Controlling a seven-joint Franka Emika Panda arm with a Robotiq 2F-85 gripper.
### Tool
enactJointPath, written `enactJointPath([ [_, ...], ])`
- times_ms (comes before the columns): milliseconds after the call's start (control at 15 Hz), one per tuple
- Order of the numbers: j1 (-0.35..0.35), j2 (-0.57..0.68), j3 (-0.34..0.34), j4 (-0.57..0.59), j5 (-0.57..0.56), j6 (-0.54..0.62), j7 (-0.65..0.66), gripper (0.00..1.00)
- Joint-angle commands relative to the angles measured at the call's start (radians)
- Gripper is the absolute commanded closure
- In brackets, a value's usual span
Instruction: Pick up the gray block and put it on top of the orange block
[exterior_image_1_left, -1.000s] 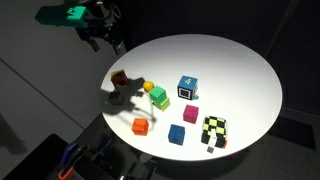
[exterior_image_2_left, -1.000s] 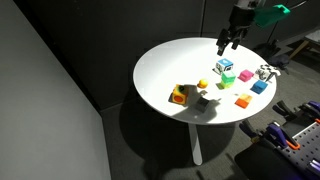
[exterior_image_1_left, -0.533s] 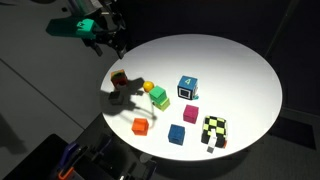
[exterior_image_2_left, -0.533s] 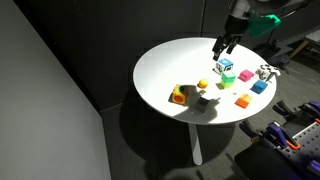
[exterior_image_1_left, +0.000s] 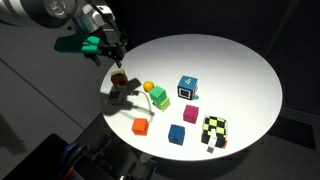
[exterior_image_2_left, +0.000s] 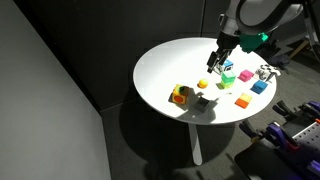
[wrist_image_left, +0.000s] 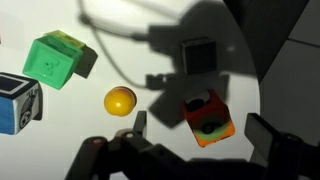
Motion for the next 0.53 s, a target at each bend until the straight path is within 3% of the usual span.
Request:
enactJointPath([
  [0, 0.002, 0.042, 0.017, 0.008, 0.012, 0.007, -0.031, 0.00],
  [467, 0.019, 0.133, 0.050, -0.010, -0.030, 0.141, -0.028, 0.00],
])
